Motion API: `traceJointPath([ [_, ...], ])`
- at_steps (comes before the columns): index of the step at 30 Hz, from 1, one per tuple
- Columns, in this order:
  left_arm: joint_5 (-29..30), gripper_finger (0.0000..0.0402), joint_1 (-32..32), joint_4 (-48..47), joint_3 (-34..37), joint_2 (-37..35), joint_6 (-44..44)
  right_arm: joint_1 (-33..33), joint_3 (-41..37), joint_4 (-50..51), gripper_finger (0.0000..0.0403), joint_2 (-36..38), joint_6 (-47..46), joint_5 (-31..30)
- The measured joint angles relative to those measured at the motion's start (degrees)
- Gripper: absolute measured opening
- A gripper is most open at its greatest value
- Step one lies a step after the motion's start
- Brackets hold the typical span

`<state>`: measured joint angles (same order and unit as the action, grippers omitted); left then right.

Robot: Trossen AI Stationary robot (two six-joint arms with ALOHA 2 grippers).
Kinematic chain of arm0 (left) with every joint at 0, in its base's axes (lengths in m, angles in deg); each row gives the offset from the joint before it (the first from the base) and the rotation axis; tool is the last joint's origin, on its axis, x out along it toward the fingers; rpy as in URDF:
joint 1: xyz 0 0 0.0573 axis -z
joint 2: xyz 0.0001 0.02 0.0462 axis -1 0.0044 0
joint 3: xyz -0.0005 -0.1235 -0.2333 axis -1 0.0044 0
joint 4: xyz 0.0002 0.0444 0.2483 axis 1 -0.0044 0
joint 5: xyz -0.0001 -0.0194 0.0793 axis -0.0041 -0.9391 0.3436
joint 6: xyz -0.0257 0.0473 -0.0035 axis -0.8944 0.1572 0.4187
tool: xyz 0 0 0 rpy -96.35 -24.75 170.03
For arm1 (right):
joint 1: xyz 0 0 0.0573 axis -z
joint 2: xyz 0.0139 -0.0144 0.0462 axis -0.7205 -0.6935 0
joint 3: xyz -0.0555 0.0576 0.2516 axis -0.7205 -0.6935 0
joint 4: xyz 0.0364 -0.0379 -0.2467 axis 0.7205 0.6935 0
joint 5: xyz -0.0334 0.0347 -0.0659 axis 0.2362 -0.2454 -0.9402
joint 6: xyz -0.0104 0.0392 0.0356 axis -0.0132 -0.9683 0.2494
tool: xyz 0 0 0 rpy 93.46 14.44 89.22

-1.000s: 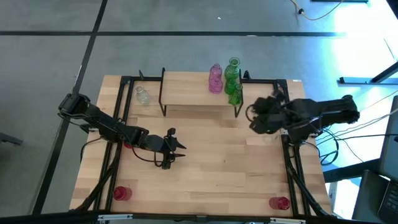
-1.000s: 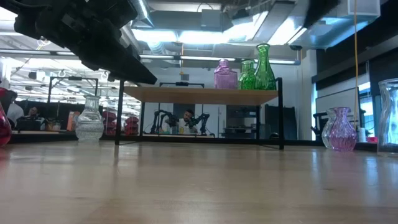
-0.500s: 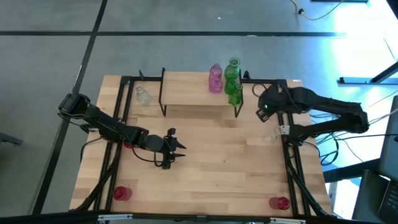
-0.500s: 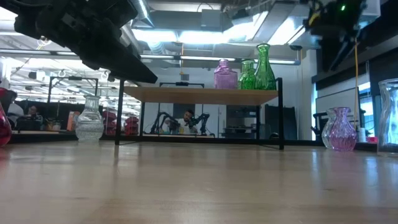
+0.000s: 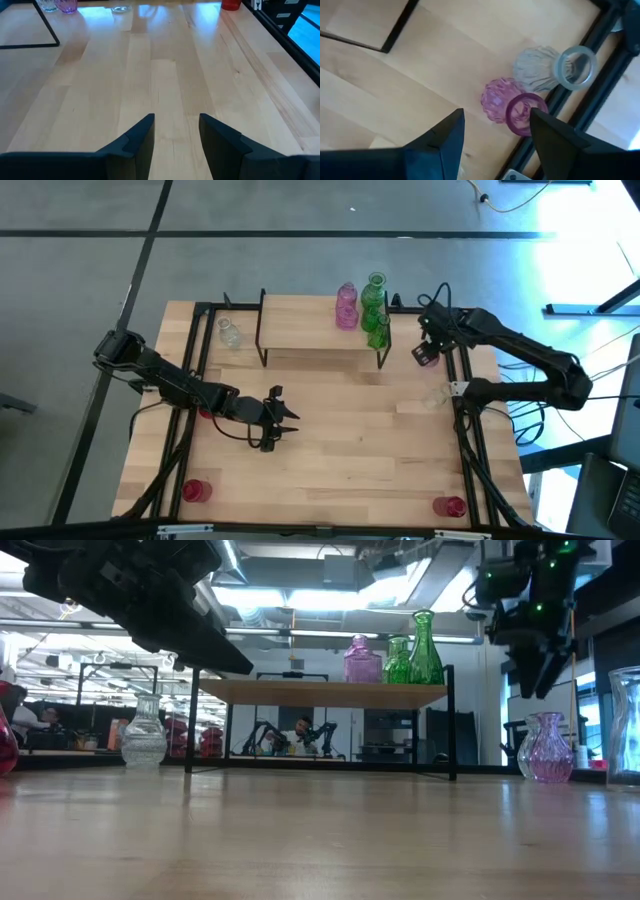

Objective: Sort vases onto shelf
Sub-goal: Put the pink vase on the shelf aligned with the other pink vases

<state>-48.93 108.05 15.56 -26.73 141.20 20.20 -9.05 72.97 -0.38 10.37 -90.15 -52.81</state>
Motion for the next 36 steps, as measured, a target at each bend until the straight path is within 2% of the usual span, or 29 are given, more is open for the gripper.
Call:
traceJointPath([
  [7,1.03,0.0148,0.00,-0.02,0.00,0.00,0.00,3.66,-2.75,-1.65,0.0180,-0.02,2.50,1.11],
  [12,1.03,0.0148,0.00,-0.04,0.00,0.00,0.00,3.63,-4.82,-3.98,0.0153,-0.02,2.95,1.93],
  [23,1.03,0.0147,0.00,-0.02,0.00,0.00,0.00,3.62,-6.62,-5.03,0.0124,-0.08,3.45,1.43],
  [36,1.05,0.0147,0.00,-0.02,0.00,0.00,-0.02,3.58,-6.54,-5.13,0.0020,-3.75,6.18,-1.80],
])
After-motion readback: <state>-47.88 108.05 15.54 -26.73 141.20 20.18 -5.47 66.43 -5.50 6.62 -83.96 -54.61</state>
